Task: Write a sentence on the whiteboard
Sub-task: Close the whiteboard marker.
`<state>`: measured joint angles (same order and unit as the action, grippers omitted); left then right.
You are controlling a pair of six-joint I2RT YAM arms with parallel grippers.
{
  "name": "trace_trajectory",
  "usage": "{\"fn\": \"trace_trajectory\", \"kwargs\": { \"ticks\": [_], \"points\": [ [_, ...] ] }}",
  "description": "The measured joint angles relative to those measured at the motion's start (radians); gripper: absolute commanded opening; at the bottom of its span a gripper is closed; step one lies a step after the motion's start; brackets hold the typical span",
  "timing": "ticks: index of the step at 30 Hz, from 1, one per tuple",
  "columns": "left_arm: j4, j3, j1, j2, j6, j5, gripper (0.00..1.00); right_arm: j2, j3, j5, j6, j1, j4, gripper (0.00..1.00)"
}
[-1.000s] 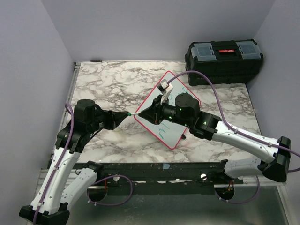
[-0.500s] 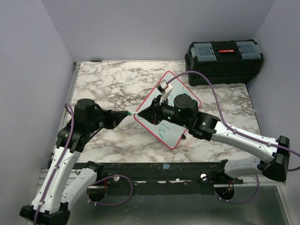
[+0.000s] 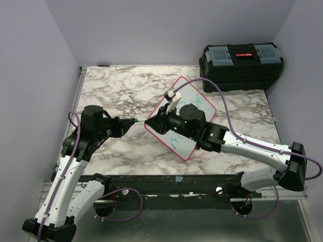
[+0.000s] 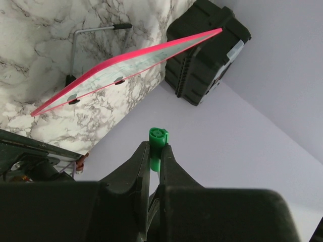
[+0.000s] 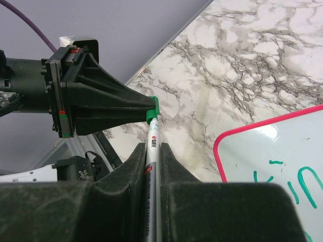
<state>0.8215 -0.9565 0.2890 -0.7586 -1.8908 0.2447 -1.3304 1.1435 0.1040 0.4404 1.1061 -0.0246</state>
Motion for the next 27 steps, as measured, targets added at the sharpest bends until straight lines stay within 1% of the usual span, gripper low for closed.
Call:
{"fn": "trace_trajectory", "kwargs": {
  "ticks": [11, 16, 27],
  "points": [
    [0.039, -0.006, 0.000, -0.030, -0.060, -0.019, 0.00, -0.026, 0.000, 0.044, -0.001, 0.018, -0.005, 0.01],
    [0.040, -0.031, 0.010, -0.043, -0.069, 0.004, 0.00, -0.040, 0.000, 0.045, -0.004, 0.026, -0.030, 0.01],
    [0.030, -0.030, -0.014, -0.072, -0.067, 0.043, 0.00, -0.063, 0.000, 0.066, -0.012, 0.026, -0.050, 0.01]
  ]
}}
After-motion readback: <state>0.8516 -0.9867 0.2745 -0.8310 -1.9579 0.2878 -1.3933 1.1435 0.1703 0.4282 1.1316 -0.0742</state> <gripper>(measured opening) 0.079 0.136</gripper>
